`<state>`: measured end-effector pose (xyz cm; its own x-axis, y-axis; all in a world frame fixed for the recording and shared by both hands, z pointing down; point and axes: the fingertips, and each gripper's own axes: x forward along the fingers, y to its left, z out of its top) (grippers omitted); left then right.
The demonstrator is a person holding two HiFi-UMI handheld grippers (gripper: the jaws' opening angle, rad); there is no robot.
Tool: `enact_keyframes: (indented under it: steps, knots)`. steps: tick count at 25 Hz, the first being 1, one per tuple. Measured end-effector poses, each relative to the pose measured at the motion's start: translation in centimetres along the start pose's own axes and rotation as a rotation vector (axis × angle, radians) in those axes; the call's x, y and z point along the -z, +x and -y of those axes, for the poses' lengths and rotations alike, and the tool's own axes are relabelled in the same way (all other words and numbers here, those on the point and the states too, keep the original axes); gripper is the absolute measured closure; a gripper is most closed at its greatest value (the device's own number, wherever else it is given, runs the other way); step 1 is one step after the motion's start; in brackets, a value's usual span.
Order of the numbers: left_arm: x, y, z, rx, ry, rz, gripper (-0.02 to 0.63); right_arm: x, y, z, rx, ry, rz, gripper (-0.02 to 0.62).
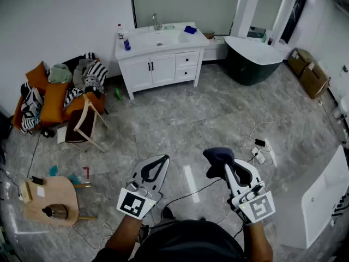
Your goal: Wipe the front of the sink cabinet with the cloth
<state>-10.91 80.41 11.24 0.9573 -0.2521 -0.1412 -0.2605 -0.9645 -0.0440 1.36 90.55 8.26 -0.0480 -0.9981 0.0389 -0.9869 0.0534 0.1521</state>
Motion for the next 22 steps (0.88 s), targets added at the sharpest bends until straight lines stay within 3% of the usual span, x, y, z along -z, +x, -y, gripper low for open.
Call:
enact_keyframes:
  steps: [13, 22]
  knots:
    - [0.8, -4.2, -5.3, -0.035, -0.033, 0.01, 0.603, 0.0, 4.7, -5.0, -0.046, 0.011, -0.023, 0.56]
    - [1.6, -2.4, -4.8, -0.016, -0.041, -0.003, 0.603, -0.4, 4.4, -3.0, -0.035, 0.053, 0.014, 0.56]
